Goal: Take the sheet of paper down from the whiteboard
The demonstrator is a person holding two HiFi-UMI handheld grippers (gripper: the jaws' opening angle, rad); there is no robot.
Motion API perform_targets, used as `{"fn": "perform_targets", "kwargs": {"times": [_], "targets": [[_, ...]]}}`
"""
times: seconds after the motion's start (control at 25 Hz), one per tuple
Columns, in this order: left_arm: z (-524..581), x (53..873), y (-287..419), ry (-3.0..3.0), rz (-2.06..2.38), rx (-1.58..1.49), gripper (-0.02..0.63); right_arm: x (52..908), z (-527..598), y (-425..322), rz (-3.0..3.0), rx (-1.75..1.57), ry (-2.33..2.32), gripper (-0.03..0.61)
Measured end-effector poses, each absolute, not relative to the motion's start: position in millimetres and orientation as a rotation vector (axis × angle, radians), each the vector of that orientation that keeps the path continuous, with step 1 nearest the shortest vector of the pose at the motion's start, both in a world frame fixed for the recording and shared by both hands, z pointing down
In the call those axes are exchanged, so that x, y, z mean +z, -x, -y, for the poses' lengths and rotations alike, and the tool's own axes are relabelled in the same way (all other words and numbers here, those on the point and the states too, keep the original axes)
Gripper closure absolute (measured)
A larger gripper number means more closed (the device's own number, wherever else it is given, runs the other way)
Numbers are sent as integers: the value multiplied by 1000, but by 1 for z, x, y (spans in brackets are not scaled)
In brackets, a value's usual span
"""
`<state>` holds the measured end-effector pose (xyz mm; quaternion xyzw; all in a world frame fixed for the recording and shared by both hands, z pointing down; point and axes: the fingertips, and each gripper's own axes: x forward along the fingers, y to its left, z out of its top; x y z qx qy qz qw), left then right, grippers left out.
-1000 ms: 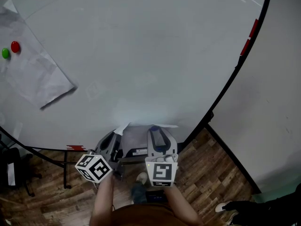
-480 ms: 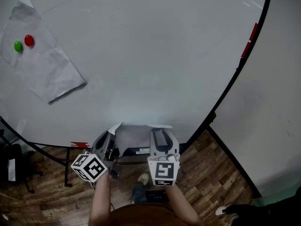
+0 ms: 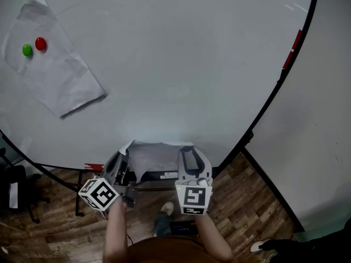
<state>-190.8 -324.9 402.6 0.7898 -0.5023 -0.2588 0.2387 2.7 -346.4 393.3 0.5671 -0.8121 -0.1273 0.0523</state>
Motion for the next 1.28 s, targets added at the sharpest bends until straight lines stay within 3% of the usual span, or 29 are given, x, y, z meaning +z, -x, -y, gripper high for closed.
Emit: {"fn": "perform_targets", "kwargs": {"times": [1.28], "targets": [[313, 392, 223, -2089, 1380, -826, 591, 388, 344, -8, 2456, -405, -1737, 442]]}}
